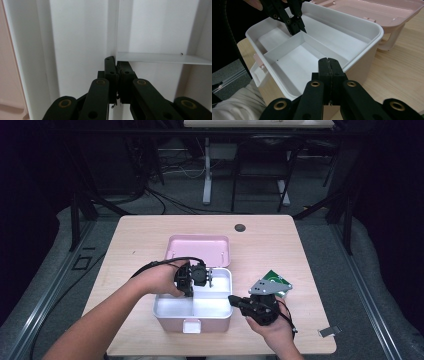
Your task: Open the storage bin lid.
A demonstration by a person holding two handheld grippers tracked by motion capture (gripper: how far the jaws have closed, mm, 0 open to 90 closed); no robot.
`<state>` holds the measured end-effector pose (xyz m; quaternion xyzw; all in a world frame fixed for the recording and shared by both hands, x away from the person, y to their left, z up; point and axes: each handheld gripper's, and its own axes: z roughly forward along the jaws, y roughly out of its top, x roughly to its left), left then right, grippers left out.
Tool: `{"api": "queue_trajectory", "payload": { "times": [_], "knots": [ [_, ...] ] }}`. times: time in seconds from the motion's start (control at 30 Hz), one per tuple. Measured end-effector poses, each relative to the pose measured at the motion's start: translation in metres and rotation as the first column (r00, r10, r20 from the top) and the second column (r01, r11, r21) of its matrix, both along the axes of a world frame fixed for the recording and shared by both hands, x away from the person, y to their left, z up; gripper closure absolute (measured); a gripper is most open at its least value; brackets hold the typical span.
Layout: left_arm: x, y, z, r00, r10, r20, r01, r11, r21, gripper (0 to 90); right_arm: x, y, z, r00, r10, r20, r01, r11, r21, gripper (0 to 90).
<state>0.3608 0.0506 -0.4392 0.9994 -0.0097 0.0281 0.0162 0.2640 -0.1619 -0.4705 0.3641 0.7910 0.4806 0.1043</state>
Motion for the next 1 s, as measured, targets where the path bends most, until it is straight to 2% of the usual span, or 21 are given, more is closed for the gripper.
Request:
{"api": "queue_trajectory", "payload": {
  "times": [0.33, 0.5, 0.83, 1.0],
  "knots": [
    [0.0, -0.001, 0.0, 1.0, -0.002, 0.006, 0.002, 1.0, 0.006, 87.9, 0.001, -0.006, 0.001, 0.9999, -0.017, -0.001, 0.017, 0.9998, 0.008, 90.0],
    [0.0, 0.0, 0.001, 1.0, 0.0, -0.003, 0.0, 1.0, 0.007, 88.5, 0.002, -0.008, 0.001, 0.9997, -0.023, 0.0, 0.023, 0.9996, 0.016, 89.1],
    [-0.001, 0.001, 0.006, 0.9999, 0.006, 0.011, -0.006, 1.0, -0.005, 89.0, 0.002, -0.016, 0.006, 0.9987, -0.049, 0.014, 0.048, 0.9983, 0.031, 87.0],
    [-0.002, 0.0, 0.01, 0.9998, 0.013, 0.017, -0.013, 0.9999, 0.002, 89.0, 0.003, -0.019, 0.007, 0.9982, -0.059, 0.014, 0.058, 0.9975, 0.039, 85.8]
  ]
}}
